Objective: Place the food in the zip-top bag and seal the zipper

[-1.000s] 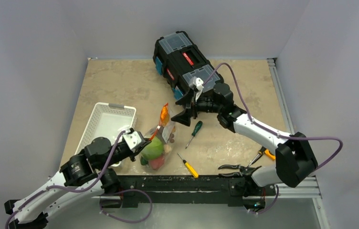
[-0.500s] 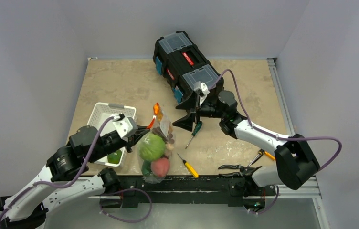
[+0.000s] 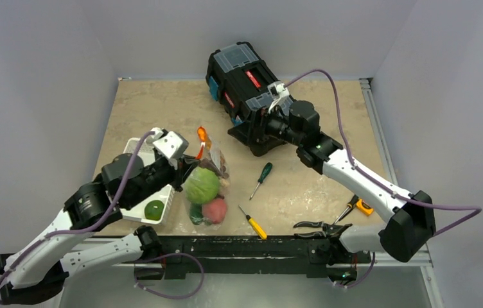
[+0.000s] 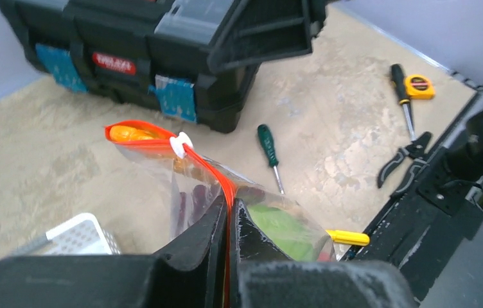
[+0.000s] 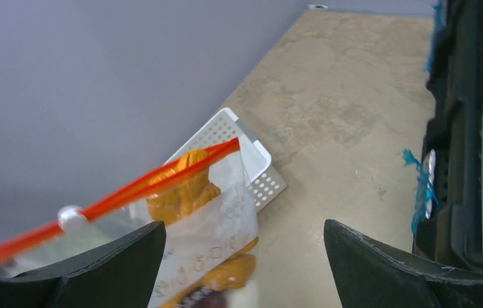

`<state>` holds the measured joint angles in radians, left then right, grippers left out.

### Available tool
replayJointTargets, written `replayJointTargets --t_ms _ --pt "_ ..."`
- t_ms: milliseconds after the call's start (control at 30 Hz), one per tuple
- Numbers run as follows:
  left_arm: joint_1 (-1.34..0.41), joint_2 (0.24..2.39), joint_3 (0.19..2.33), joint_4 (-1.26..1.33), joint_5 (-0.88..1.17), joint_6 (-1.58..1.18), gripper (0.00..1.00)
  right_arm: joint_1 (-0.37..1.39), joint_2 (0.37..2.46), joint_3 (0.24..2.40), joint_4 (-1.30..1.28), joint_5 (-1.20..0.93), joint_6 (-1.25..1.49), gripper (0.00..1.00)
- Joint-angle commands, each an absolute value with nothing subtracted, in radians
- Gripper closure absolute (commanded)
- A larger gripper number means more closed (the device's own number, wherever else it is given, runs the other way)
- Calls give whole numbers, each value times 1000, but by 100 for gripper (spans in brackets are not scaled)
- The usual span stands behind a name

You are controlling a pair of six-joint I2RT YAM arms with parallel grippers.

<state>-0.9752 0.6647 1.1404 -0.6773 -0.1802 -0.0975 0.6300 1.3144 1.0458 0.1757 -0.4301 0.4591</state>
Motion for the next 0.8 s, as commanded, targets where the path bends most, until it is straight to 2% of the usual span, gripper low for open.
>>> replayJointTargets --t_ms 0,67,167,233,300,500,767 --pt "-972 713 1111 -600 -364 -226 100 707 1338 1196 -175 -76 721 5" --pt "-971 733 1087 -582 -375 -245 100 772 1341 1233 -198 0 780 1" --pt "-971 757 1055 -563 -373 -272 100 879 1358 1310 -236 131 832 1" --pt "-971 766 1042 -558 -363 -286 100 916 1408 1390 -355 233 877 1" --pt "-972 767 1030 -551 -362 -306 100 928 1466 1459 -435 229 860 1" --pt "-972 773 1002 -533 -358 -345 100 1024 1554 1539 -539 340 844 20" --pt "-973 800 998 -536 -335 -360 100 1065 1602 1607 -650 402 850 22"
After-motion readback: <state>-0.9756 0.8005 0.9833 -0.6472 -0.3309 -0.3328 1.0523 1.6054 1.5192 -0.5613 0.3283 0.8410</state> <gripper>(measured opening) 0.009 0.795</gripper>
